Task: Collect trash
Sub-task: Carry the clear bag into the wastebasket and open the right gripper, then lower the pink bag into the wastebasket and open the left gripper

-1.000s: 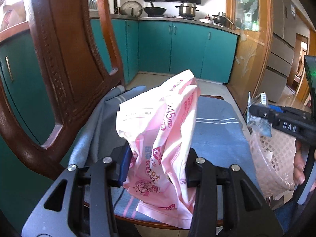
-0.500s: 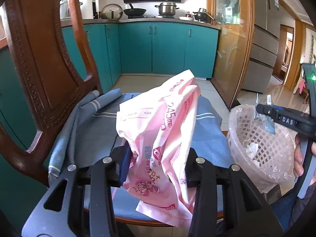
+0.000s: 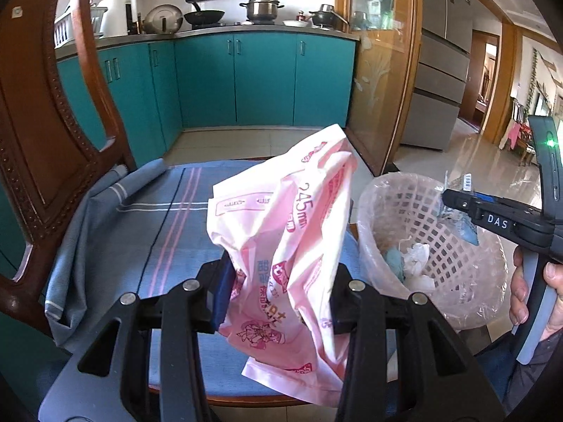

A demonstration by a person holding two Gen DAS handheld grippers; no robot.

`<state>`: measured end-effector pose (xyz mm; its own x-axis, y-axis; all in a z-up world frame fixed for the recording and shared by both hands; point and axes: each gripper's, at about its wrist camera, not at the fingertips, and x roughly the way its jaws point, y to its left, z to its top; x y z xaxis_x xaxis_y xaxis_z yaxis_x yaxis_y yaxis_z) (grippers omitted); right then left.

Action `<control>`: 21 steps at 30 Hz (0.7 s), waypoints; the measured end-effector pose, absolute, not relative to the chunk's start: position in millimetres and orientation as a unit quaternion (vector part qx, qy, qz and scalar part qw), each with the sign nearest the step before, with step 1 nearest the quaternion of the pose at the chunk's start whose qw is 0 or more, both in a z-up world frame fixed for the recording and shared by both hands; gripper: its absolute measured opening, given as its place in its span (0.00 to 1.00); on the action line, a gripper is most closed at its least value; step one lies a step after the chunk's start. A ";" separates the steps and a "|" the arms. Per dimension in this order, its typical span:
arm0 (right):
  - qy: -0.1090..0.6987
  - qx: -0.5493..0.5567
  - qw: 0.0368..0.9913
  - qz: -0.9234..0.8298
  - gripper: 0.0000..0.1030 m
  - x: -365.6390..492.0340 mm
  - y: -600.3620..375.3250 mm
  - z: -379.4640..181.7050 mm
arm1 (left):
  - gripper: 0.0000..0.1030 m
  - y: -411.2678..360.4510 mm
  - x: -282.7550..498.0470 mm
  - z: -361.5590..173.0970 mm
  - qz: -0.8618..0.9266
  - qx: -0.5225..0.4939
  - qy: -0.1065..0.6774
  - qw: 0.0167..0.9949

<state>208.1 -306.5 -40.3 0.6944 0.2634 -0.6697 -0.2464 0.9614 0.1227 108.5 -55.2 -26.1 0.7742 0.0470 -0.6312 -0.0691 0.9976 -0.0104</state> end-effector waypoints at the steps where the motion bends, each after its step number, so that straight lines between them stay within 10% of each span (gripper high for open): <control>1: 0.368 0.010 0.919 0.139 0.35 208.5 -305.7 -41.3 | 0.41 -56.6 109.5 -26.5 0.029 -0.016 0.336 0.941; 11: 0.421 0.013 0.899 0.119 0.36 221.8 -306.8 -60.2 | 0.41 -91.0 139.1 -24.8 -0.028 -0.015 0.344 0.938; 21: 0.395 0.206 0.894 0.048 0.75 222.8 -387.9 -53.3 | 0.42 -158.6 170.0 -46.5 -0.113 0.005 0.375 0.920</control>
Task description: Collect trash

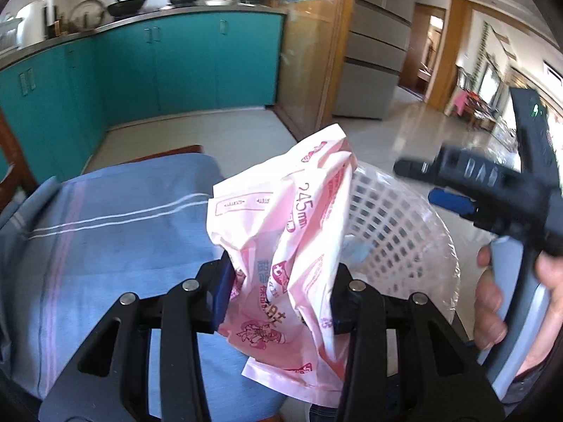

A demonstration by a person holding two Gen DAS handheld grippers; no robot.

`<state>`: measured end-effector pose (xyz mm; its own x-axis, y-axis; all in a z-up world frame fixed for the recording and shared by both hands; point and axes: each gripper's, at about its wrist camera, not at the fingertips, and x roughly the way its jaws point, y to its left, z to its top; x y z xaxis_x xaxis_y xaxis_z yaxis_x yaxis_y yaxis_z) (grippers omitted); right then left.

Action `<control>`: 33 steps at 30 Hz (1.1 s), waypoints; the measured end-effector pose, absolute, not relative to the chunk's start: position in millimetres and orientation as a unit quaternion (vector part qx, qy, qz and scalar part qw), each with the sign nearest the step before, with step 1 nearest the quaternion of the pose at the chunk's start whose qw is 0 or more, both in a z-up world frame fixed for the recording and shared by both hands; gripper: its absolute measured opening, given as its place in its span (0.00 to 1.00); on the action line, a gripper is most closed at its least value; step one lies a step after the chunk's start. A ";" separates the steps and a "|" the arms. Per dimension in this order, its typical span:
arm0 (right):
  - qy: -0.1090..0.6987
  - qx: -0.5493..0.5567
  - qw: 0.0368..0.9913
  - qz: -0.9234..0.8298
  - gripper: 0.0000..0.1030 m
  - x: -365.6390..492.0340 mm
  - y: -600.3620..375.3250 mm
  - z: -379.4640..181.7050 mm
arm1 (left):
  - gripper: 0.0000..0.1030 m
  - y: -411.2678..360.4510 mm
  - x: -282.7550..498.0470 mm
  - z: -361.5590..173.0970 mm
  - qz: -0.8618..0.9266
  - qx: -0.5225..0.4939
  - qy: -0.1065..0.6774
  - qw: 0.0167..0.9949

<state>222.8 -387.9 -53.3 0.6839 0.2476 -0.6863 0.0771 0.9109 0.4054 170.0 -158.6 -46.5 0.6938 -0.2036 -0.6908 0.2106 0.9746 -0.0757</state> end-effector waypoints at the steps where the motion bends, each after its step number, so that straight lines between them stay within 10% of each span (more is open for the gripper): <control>1: 0.386 0.236 0.891 0.044 0.75 221.0 -400.5 -53.3 | 0.42 -166.2 171.8 -49.9 -0.120 0.011 0.378 0.918; 18: 0.361 0.275 0.890 0.029 0.77 216.8 -419.2 -51.6 | 0.88 -179.4 168.0 -49.8 -0.122 0.019 0.365 0.923; 33: 0.240 0.158 0.956 0.064 0.91 146.2 -336.1 -47.1 | 0.97 -25.8 37.7 13.9 0.054 0.007 0.232 0.971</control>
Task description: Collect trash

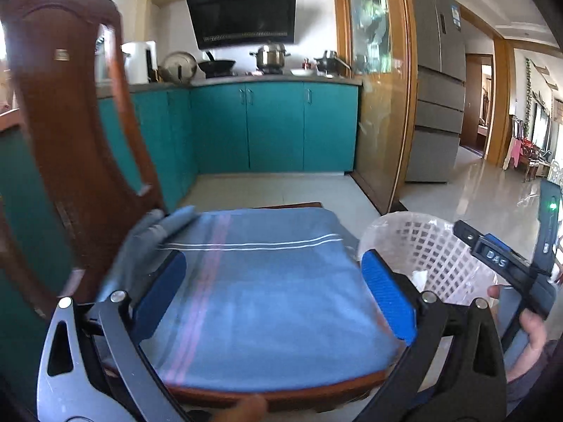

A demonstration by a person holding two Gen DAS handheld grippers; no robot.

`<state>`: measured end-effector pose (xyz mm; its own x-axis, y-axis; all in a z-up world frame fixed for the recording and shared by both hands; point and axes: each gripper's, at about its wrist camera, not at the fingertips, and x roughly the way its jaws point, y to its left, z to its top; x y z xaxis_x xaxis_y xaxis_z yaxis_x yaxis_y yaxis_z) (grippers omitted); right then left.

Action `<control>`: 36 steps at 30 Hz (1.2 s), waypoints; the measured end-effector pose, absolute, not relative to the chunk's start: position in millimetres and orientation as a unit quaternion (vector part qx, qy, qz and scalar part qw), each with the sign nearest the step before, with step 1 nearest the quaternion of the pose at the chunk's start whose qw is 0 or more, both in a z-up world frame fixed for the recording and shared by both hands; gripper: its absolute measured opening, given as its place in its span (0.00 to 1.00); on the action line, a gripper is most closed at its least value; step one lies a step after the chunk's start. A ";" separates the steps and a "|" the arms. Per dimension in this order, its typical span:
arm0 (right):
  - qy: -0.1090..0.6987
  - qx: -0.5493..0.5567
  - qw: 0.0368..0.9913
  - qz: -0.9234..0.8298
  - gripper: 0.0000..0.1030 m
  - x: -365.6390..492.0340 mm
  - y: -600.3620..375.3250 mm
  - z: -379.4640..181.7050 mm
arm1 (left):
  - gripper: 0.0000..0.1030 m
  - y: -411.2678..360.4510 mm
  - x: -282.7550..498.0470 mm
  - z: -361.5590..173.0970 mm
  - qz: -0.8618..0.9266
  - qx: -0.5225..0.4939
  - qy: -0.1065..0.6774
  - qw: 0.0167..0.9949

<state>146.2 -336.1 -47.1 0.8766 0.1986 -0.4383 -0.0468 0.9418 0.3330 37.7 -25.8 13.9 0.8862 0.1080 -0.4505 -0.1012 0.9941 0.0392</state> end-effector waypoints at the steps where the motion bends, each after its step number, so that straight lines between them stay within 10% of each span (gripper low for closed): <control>1: 0.239 0.155 0.956 0.065 0.91 137.7 -330.2 -46.4 | 0.97 -19.8 28.5 11.4 0.058 0.013 0.231 0.971; 36: 0.105 0.026 0.991 0.072 0.97 -48.3 -234.0 46.1 | 0.97 7.7 -84.9 45.1 0.046 0.034 0.178 0.982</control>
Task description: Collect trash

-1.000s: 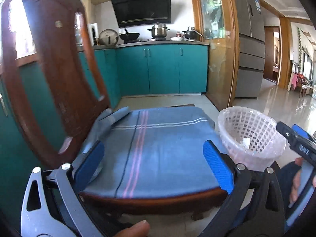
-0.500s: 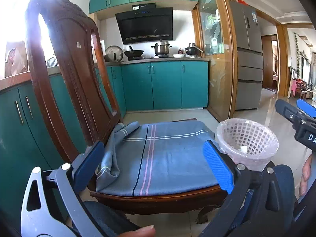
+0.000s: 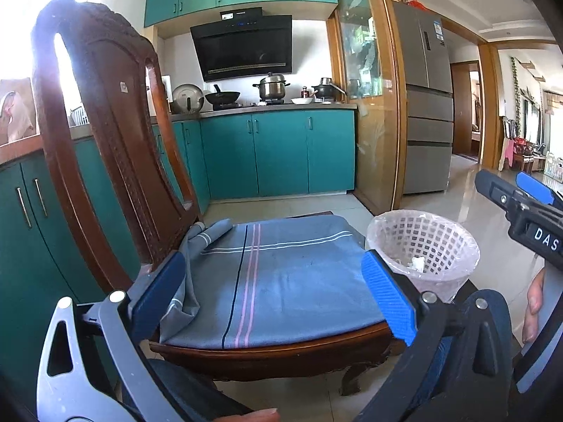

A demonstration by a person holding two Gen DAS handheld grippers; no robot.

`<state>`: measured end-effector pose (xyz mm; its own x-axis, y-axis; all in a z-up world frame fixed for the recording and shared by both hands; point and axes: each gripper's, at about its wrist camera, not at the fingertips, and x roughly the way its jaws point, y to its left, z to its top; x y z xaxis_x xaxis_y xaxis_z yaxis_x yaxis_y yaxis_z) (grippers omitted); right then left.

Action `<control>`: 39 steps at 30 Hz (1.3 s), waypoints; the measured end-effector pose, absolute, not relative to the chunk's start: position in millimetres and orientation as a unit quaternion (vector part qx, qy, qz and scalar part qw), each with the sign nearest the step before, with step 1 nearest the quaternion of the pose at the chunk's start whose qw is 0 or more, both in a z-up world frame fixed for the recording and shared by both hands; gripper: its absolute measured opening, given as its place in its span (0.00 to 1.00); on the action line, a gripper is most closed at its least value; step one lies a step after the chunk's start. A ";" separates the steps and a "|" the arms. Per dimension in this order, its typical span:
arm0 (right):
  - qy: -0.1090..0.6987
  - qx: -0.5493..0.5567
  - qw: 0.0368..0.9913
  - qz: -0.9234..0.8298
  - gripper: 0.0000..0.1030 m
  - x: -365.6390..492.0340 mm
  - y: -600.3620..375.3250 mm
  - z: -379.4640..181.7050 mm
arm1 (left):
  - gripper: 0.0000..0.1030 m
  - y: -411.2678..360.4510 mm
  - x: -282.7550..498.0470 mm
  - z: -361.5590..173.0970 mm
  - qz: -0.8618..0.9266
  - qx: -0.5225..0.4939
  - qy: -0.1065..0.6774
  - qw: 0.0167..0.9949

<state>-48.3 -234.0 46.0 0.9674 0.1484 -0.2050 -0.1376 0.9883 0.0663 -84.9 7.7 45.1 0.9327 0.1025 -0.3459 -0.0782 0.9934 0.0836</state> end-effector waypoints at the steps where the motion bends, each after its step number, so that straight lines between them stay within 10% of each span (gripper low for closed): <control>1: 0.104 0.027 0.992 0.071 0.97 -48.7 -235.2 46.1 | 0.97 7.1 -85.0 45.4 0.045 0.034 0.178 0.982; 39: 0.104 0.020 0.992 0.066 0.97 -47.6 -239.7 42.2 | 0.97 4.9 -79.2 44.9 0.060 0.017 0.191 0.980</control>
